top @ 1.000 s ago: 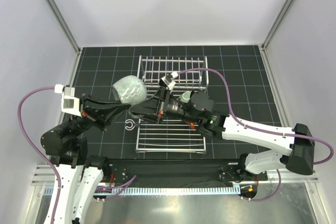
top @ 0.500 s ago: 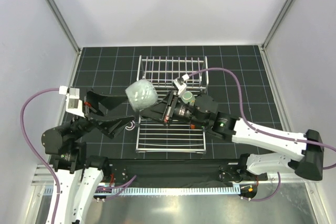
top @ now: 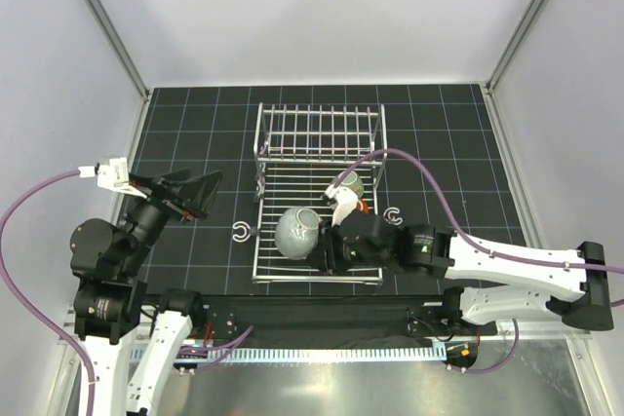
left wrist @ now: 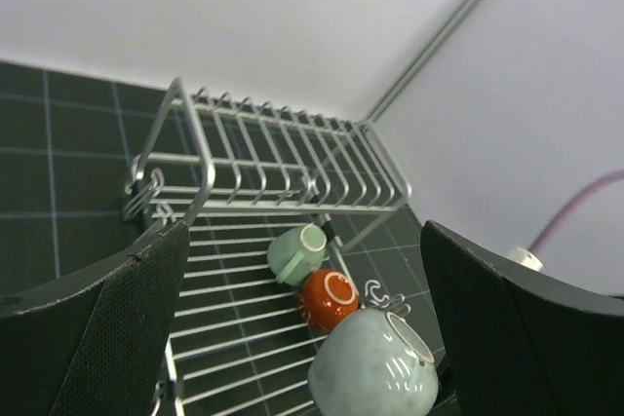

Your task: Load the cups into the dish rack

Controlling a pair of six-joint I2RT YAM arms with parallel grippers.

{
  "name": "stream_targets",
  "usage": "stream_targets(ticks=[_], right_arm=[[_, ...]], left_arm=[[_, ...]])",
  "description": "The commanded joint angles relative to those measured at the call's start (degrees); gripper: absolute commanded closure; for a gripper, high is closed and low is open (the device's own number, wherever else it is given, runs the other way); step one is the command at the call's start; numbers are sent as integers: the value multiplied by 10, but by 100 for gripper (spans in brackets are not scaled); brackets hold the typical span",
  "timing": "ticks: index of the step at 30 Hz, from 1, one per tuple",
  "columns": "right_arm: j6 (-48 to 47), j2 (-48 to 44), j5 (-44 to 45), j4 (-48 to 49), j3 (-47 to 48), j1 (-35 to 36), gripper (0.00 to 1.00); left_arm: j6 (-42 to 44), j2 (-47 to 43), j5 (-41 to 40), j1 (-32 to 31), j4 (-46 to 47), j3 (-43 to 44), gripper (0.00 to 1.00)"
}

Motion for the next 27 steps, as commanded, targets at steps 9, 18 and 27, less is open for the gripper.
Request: stream_targets(ticks=[9, 18, 27], right_arm=[[-146, 64, 193, 123, -62, 12, 96], [-199, 139, 263, 210, -47, 12, 96], [-237, 224, 278, 243, 2, -2, 96]], left_arm=[[-26, 16, -62, 0, -65, 0, 5], [-61, 39, -68, 0, -63, -26, 12], [-47, 23, -67, -1, -62, -35, 11]])
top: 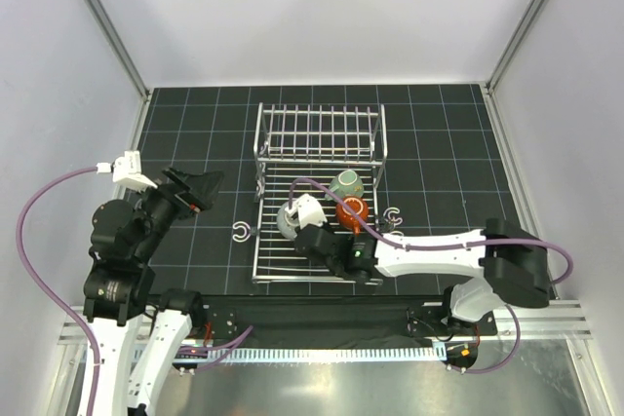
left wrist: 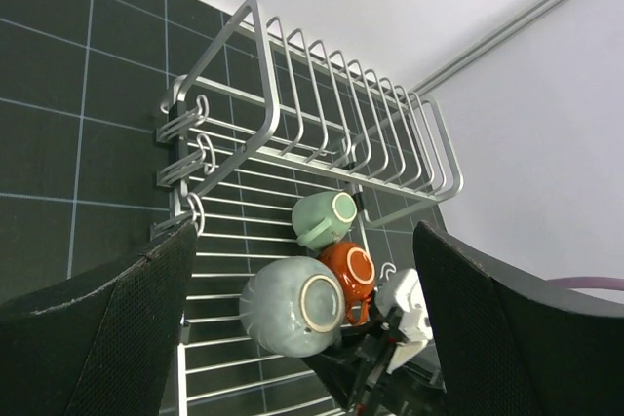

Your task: Load the cups into the dish rack

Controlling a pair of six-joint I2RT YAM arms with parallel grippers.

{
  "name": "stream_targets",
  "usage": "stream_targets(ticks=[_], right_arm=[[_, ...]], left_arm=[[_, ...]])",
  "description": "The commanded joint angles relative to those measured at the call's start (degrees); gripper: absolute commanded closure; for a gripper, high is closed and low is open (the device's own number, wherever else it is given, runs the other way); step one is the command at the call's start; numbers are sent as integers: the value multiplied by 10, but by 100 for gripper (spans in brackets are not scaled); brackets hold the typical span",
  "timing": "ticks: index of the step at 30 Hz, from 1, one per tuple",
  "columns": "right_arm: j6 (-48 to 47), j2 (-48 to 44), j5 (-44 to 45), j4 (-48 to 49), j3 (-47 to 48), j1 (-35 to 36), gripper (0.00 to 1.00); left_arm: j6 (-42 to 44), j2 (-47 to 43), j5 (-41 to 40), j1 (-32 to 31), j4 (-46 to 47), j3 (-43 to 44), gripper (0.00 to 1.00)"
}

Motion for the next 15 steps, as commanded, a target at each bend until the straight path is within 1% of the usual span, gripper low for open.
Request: stream_targets(ticks=[1, 6, 15], right_arm=[[-26, 22, 44, 89, 71, -9, 96], [-33, 62, 37, 89, 105, -13, 96], [-26, 87, 1, 97, 118, -49, 96]], left_arm=[[10, -10, -8, 0, 7, -2, 11], [18, -8, -6, 0, 1, -5, 11], [28, -8, -9, 0, -3, -8, 11]])
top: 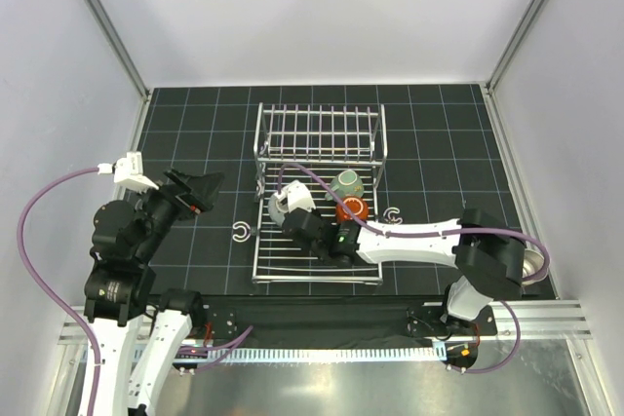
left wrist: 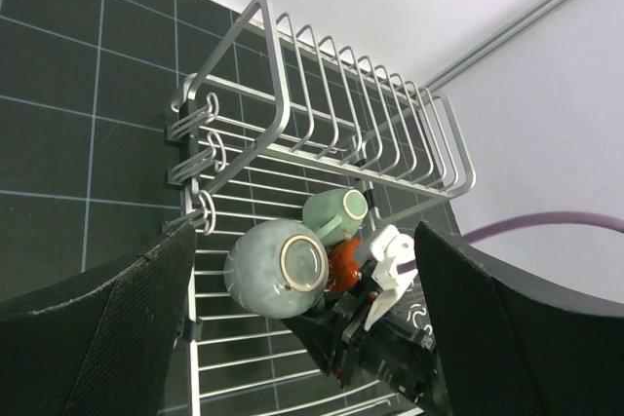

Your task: Load the cups into the dish rack

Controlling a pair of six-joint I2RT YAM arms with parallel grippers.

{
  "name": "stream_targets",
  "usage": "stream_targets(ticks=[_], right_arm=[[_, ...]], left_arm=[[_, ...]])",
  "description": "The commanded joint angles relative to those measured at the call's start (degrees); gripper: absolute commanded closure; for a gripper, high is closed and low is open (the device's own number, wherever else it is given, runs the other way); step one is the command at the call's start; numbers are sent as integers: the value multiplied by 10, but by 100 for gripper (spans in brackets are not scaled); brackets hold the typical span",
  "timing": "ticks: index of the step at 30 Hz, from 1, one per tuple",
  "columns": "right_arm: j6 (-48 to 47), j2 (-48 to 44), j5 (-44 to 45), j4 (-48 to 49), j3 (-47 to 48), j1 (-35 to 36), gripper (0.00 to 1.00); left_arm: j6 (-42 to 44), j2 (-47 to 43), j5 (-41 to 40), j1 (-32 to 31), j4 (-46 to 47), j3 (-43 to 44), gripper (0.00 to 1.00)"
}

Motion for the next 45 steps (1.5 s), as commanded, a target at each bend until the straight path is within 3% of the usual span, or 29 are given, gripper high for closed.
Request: stream_targets(ticks=[1, 10, 16, 20, 23, 28, 33, 38, 40, 45], right_arm=[[1, -2, 11, 77, 39, -13, 96], [13, 19, -2, 78, 42, -20, 95], [24, 18, -14, 78, 33, -21, 81], [23, 17, -13, 69, 35, -22, 45], [22, 12, -12, 52, 39, -21, 33], [32, -28, -27, 32, 18, -20, 29], [49, -94, -41, -4, -21, 1, 25], [60, -155, -74, -16, -91, 11, 24], [72, -191, -80, -30, -109, 13, 24], [106, -289, -101, -49, -162, 13, 24]], left_arm=[[14, -2, -5, -1, 1, -2, 11], [27, 5, -13, 0, -6, 6, 10], [42, 23, -45, -1, -27, 24, 9], [36, 48, -39, -1, -45, 31, 9], [33, 52, -33, 0, -49, 30, 9], [33, 47, -67, 0, -71, 32, 9], [32, 67, -179, 0, -136, 61, 9], [43, 138, -256, -1, -216, 90, 8], [39, 171, -265, 1, -222, 94, 3], [42, 260, -268, 2, -234, 126, 2]])
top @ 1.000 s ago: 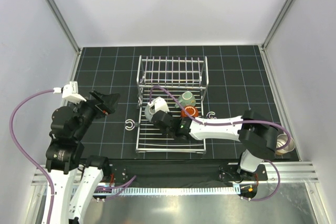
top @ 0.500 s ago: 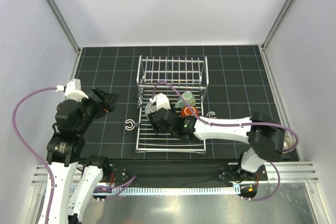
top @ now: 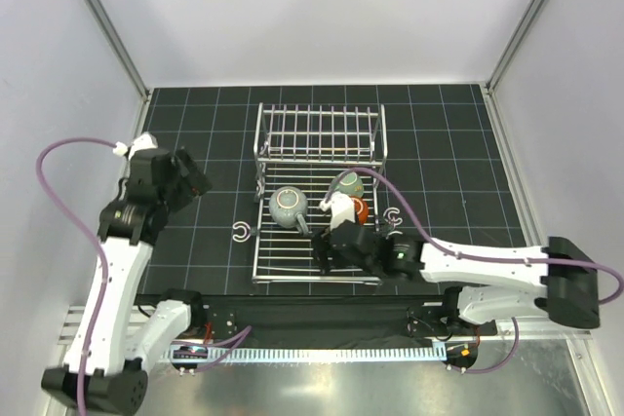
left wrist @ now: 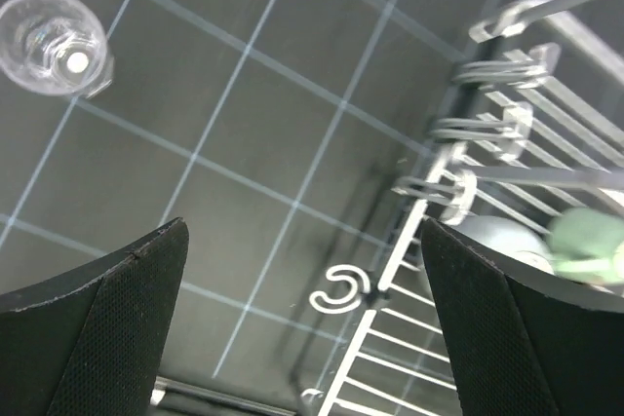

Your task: Load the cups into the dish rack

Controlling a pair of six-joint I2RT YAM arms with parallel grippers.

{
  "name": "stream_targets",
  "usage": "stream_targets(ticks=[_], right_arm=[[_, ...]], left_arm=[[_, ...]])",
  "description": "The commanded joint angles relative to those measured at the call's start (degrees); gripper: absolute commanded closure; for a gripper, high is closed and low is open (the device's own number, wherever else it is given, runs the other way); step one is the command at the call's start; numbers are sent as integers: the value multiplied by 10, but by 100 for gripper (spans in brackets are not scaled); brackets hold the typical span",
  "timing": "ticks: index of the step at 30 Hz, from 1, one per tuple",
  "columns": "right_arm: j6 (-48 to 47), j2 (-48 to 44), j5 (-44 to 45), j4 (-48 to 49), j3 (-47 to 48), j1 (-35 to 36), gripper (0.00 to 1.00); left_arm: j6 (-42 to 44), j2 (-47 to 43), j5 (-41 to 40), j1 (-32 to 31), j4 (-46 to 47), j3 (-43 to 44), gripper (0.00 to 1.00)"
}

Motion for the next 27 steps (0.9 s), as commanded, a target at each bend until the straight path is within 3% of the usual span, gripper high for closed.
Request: stream_targets(ticks=[1, 4, 5, 7, 11, 20, 27], right_arm=[[37, -74, -18, -13, -19, 3, 24], [56, -133, -13, -47, -25, 3, 24], [58, -165, -17, -62, -23, 3, 24], [58, -180, -23, -79, -15, 2, 24], [62, -208, -48, -97, -5, 3, 24], [61, -236, -44, -139, 21, 2, 24], [78, -239, -48, -169, 43, 2, 24]], left_arm=[[15, 62, -32, 5, -32, 47, 1], [21, 163, -48, 36, -77, 105, 0], [27, 222, 3, 67, -74, 123, 0], [26, 259, 31, 122, -92, 143, 0], [32, 345, -61, 146, -115, 195, 0], [-4, 443, -79, 216, -44, 180, 16], [-14, 467, -98, 222, -2, 155, 17]])
